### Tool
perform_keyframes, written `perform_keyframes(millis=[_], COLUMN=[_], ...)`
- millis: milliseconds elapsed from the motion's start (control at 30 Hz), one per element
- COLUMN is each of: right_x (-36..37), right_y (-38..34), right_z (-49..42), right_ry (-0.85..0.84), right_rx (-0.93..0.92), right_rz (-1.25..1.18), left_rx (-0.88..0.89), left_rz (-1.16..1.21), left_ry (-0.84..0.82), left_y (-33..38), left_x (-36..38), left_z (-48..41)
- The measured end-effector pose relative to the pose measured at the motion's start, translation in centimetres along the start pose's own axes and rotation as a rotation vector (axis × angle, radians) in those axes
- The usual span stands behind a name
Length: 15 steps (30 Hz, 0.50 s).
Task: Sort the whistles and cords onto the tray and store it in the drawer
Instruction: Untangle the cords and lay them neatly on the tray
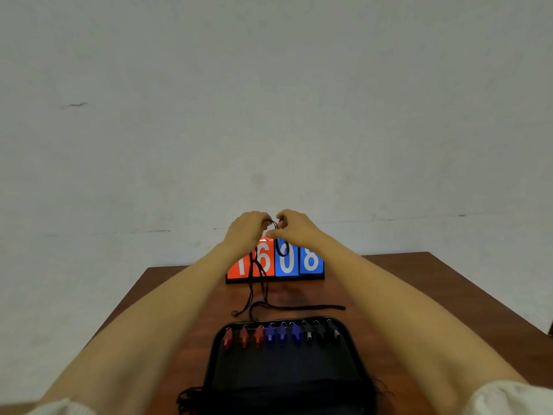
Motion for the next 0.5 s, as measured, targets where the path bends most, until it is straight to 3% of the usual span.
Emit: perform_keyframes(millis=[167,300,500], right_x=[0.1,-1.4,-4.0], right_y=[0.9,2.1,4.6], right_z=[-1.5,-2.6,-3.9], right_ry=[0.131,0.204,0.342], right_rx=[-0.014,-0.001,0.095], right_rz=[-0.046,-0.028,-0.229], left_rx=[-0.006,-0.093,-0.222], left_rz=[0.053,0.027,0.090], left_ry=[-0.027,-0.169,-0.304], left_y=[-0.3,-2.5,-5.1], left_x=[0.3,2.7,6.4], left_z=[-0.2,0.2,1.8])
Point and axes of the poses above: each hand's wrist, its own z-axis away from the middle knuckle, its own x-axis out of the palm, y = z × x, the point moved 3 cm from there along -z, towards the middle knuckle, and after that the axes turned 12 degrees about -z, right-handed, at the moved point
